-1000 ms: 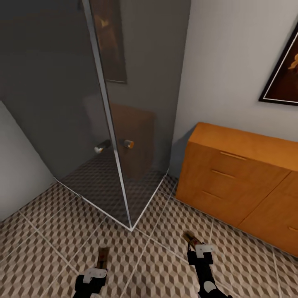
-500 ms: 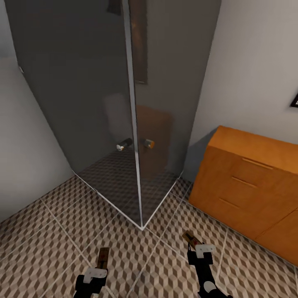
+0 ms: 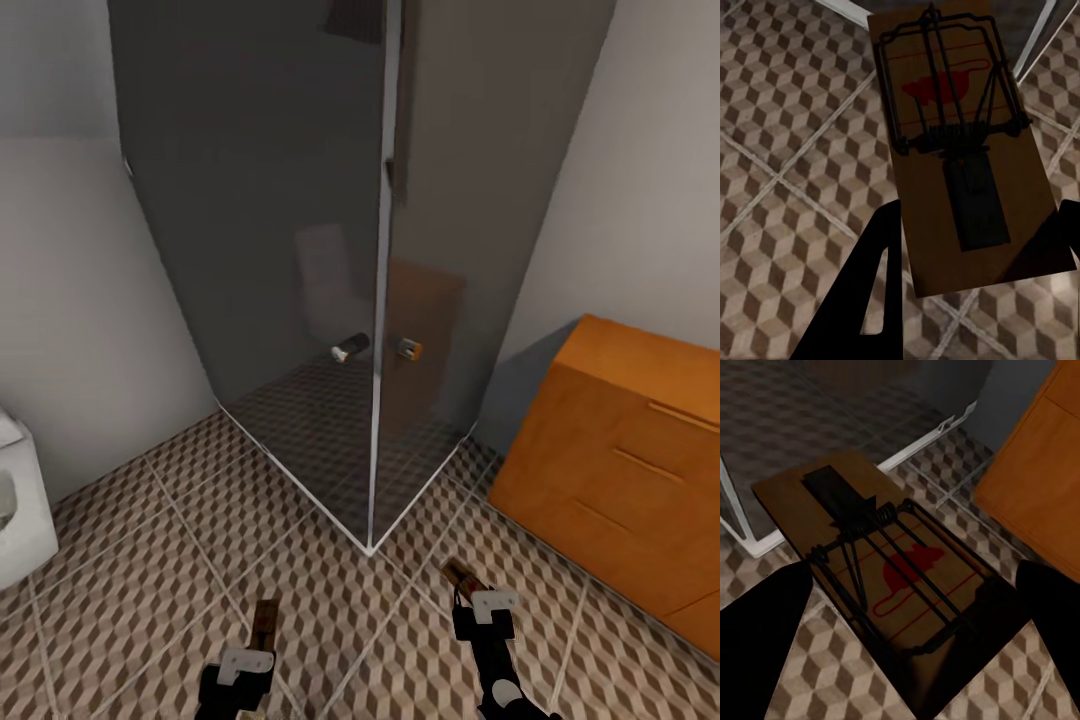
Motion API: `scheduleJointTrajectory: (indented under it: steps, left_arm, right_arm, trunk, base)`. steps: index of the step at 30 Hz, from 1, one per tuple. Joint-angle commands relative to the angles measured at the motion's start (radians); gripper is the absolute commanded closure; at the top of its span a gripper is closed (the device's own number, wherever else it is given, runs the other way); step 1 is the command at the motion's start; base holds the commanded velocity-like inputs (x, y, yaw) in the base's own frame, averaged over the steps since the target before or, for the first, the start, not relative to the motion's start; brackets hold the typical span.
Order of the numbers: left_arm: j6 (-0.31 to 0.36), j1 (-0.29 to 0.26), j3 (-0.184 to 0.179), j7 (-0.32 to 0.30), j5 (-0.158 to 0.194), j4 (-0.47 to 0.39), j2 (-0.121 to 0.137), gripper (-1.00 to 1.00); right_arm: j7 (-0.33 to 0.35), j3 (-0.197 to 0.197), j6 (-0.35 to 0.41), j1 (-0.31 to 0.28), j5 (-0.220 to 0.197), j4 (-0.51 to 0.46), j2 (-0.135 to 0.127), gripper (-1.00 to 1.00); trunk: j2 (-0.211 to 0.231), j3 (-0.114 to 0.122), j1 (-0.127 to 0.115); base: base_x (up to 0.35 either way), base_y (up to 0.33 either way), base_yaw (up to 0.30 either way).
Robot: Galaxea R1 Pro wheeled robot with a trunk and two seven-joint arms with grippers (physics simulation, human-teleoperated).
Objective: Take the four mousetraps from the cabinet in the bathroom and place them on the bathroom floor. Make sure all four end up on the same floor surface, and ensure that at least two of them are either under or directly next to the same bathroom sink.
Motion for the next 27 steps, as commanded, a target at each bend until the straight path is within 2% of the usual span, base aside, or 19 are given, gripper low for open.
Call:
scheduleJointTrajectory:
  steps: [1, 12, 17, 20, 23, 27]
  left_arm:
    - [-0.006, -0.002, -0.007, 0.008, 0.002, 0.004, -0.004, 1.00]
    - [-0.014, -0.002, 0.003, 0.016, 0.006, -0.028, -0.004, 1.00]
    - [-0.013, -0.001, 0.008, 0.018, 0.010, -0.099, 0.029, 1.00]
    - [-0.009, 0.000, 0.017, 0.020, 0.025, -0.146, 0.066, 1.00]
    - [-0.007, 0.000, 0.023, 0.020, 0.045, -0.162, 0.075, 1.00]
    - [-0.006, 0.000, 0.025, 0.019, 0.052, -0.165, 0.078, 1.00]
  right_arm:
    - [-0.010, 0.003, 0.001, 0.000, 0.010, 0.001, 0.000, 1.00]
    - [-0.010, 0.003, 0.001, 0.000, 0.010, 0.002, 0.000, 1.00]
    - [-0.010, 0.003, 0.002, 0.000, 0.010, 0.003, 0.000, 1.00]
    - [-0.010, 0.005, 0.001, 0.000, 0.009, 0.004, 0.000, 1.00]
    - [-0.010, 0.005, 0.002, 0.000, 0.009, 0.004, 0.000, 1.00]
    - [-0.010, 0.005, 0.002, 0.000, 0.010, 0.006, 0.000, 1.00]
  trunk:
    - [-0.001, -0.001, 0.000]
    - [-0.001, -0.001, 0.000]
    - [-0.001, -0.001, 0.000]
    - [-0.001, -0.001, 0.000]
    - [-0.001, -0.001, 0.000]
    - [-0.001, -0.001, 0.000]
  base:
    - [0.000, 0.000, 0.257]
    - [0.000, 0.000, 0.256]
    - [0.000, 0.000, 0.257]
    - [0.000, 0.000, 0.257]
    - [0.000, 0.000, 0.257]
    - [0.000, 0.000, 0.256]
